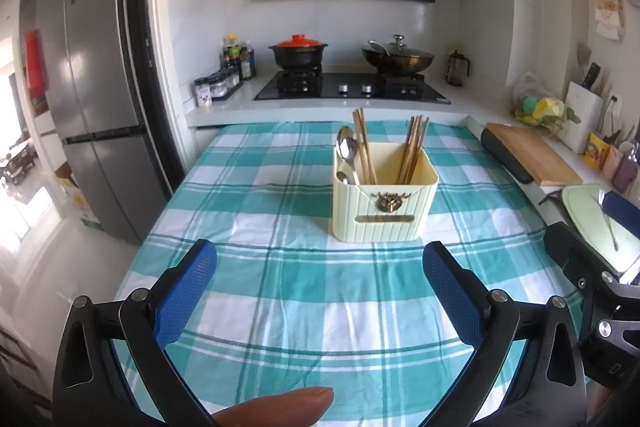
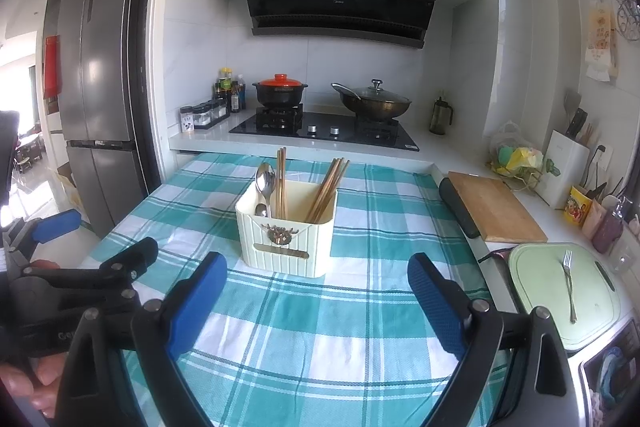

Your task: Organize utensils

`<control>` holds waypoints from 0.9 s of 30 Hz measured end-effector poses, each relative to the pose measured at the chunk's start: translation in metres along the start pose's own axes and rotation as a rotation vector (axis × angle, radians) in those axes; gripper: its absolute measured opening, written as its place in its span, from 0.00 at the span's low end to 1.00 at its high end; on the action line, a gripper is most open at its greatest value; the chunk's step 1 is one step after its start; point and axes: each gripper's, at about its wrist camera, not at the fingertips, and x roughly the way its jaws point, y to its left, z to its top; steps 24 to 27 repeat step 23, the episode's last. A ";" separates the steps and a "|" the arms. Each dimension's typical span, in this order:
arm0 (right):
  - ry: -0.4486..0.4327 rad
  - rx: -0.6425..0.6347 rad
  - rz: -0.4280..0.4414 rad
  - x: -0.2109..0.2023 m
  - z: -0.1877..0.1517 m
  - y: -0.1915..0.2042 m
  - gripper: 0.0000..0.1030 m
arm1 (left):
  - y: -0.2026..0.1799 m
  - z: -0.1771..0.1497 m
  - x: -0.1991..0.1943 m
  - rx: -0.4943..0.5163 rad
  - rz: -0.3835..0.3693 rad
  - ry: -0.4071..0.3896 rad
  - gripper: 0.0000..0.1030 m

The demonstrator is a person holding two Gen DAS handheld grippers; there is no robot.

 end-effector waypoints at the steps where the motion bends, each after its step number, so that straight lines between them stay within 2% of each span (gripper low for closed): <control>1: 0.001 0.000 0.002 0.000 0.000 0.000 0.91 | 0.000 0.000 0.000 0.000 0.001 0.001 1.00; 27: 0.029 0.019 -0.006 0.005 -0.006 -0.007 0.91 | -0.006 -0.005 0.002 0.008 -0.002 -0.019 1.00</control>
